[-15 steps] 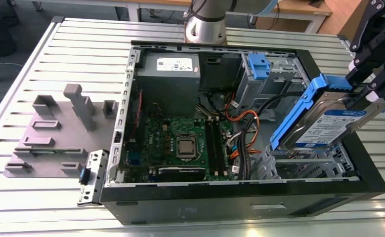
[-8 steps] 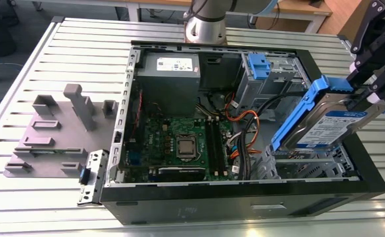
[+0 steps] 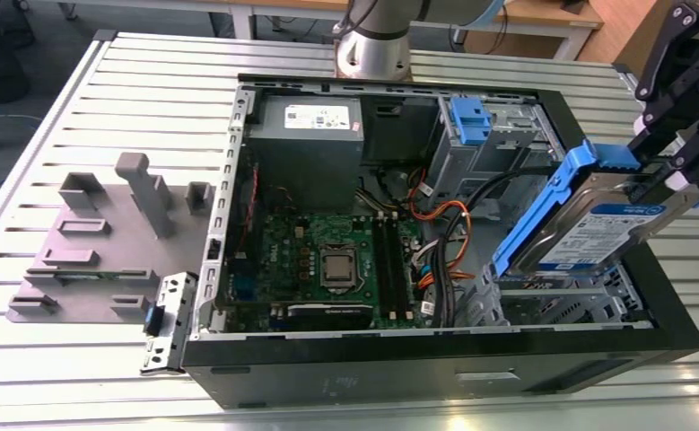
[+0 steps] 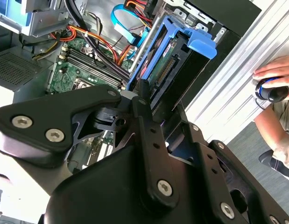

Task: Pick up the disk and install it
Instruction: 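Insert the disk into the insertion slot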

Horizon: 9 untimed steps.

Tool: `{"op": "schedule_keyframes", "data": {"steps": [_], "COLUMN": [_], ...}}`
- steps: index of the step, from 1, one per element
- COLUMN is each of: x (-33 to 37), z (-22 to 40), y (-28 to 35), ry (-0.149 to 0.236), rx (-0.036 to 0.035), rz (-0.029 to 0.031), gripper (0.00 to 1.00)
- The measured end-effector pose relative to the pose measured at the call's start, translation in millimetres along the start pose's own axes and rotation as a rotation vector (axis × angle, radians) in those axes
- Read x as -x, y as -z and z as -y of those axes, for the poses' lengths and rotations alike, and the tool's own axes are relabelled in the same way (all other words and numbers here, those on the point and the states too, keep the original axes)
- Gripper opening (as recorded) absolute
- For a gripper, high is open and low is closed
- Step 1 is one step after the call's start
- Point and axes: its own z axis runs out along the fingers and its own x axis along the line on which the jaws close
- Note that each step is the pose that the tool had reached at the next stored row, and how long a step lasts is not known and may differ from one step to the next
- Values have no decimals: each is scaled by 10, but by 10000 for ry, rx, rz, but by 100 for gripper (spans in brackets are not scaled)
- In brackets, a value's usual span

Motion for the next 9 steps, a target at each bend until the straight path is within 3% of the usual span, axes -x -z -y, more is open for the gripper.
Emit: {"op": "schedule_keyframes", "data": {"steps": [9], "x": [-4], "z": [17], "y": [-18], "ry": [0], "rx": [0], "rz": [3], "gripper": [35]}}
